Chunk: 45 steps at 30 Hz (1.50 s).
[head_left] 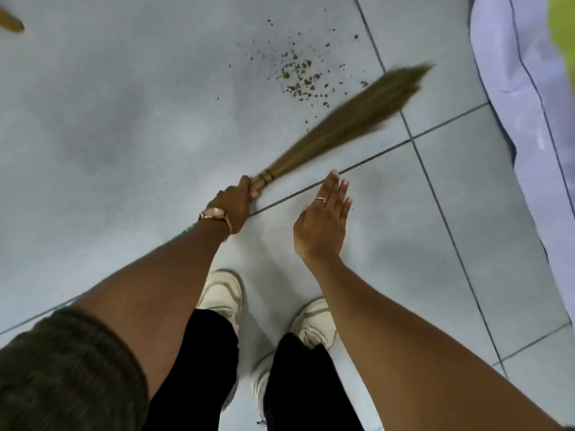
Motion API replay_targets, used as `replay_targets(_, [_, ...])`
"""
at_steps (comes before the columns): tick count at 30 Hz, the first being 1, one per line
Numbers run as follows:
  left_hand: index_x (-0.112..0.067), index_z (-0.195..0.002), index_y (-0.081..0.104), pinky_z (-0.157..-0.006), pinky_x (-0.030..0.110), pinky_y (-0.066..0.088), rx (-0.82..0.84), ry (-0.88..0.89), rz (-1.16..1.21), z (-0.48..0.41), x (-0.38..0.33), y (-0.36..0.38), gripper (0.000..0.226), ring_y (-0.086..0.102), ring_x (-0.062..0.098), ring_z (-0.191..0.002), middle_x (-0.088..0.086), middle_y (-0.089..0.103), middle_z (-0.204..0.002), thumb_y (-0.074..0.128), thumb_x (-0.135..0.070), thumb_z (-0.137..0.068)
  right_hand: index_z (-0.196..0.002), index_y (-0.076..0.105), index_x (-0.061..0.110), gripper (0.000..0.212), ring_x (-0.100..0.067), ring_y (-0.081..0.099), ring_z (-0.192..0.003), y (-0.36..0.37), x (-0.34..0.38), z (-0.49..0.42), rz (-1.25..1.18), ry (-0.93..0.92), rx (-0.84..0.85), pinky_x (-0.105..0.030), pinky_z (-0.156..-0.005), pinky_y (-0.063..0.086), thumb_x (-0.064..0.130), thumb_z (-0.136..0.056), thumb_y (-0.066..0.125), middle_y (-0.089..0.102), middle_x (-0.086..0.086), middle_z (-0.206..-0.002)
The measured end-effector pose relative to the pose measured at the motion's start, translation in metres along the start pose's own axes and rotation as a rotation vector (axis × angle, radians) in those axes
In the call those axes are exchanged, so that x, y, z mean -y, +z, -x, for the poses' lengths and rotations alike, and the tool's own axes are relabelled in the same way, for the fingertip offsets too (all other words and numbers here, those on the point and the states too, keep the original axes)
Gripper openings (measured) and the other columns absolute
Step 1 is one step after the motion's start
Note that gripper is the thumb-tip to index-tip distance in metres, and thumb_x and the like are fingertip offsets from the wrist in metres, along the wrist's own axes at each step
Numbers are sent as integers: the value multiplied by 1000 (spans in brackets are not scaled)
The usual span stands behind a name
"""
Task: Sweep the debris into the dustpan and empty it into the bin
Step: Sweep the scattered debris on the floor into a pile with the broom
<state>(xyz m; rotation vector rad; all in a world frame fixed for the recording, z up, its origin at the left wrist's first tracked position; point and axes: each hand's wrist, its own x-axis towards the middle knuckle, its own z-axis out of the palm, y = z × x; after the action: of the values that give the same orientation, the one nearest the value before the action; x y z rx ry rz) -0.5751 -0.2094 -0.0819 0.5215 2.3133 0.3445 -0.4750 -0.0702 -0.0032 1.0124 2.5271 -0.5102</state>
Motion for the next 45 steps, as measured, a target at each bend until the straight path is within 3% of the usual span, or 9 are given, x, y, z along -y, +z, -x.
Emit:
replay_targets(6, [-9, -106, 37, -59, 35, 34, -115, -73, 81, -31, 14, -39, 14, 52, 33, -65, 24, 61, -86, 35, -21, -98, -152, -7, 1, 73, -28, -7, -151, -8, 19, -14, 27, -43, -4, -44, -126, 6, 8, -95, 38, -3, -12, -163])
replay_targets(11, [-8, -101, 40, -47, 28, 26, -254, -39, 167, 11, 20, -75, 26, 42, 23, -52, 9, 53, -70, 32, -33, -101, -152, -8, 2, 73, -28, -9, -151, -41, 41, -5, 10, -75, 19, -44, -126, 4, 11, -98, 40, -6, -12, -163])
replay_targets(14, [-13, -99, 40, -48, 28, 27, -355, -140, 181, 43, 40, -85, 25, 40, 22, -50, 3, 51, -69, 32, -37, -100, -152, -9, 2, 71, -28, -10, -151, -58, 53, -1, -7, -82, 18, -45, -126, 5, 12, -99, 38, -6, -12, -163])
replay_targets(17, [-13, -98, 37, -51, 31, 31, -405, -306, 214, 62, 63, -77, 21, 39, 24, -50, 14, 56, -71, 34, -34, -101, -152, -9, 3, 70, -27, -11, -151, -65, 62, -7, -5, -116, 18, -44, -126, 4, 14, -100, 36, -7, -10, -163])
replay_targets(21, [-8, -101, 32, -63, 40, 37, -235, -571, 221, 64, 80, -46, 26, 58, 42, -73, 33, 62, -95, 37, -33, -99, -153, -6, 5, 69, -25, -8, -151, -54, 62, -22, 21, -232, 41, -44, -126, 2, 37, -103, 29, -5, -10, -163])
replay_targets(24, [-7, -113, 30, -70, 43, 37, -128, -655, 219, 55, 69, -23, 34, 60, 47, -97, 31, 60, -109, 39, -36, -97, -154, -3, 8, 73, -25, -6, -151, -37, 52, -30, 67, -275, 24, -45, -125, 3, 48, -101, 28, -3, -8, -164])
replay_targets(28, [-4, -126, 27, -77, 47, 43, -70, -605, 247, 29, 28, -7, 42, 58, 47, -103, 29, 59, -116, 41, -29, -96, -153, -5, 10, 75, -24, -7, -151, -26, 35, -37, 67, -140, 4, -47, -125, 5, 52, -100, 24, -6, -6, -164])
replay_targets(38, [-5, -114, 30, -68, 42, 41, -2, -442, 214, 9, -25, -15, 27, 61, 45, -94, 28, 60, -108, 37, -26, -98, -153, -7, 9, 76, -24, -9, -151, -50, 17, -44, 101, -79, 12, -47, -125, 6, 54, -99, 22, -7, -7, -164])
replay_targets(45, [-8, -107, 37, -59, 35, 38, -291, -214, 218, 42, -9, -63, 21, 62, 44, -75, 22, 64, -89, 41, -27, -98, -153, -7, 8, 76, -24, -7, -151, -61, 39, -41, 62, -84, 15, -47, -125, 7, 54, -99, 23, -5, -7, -164])
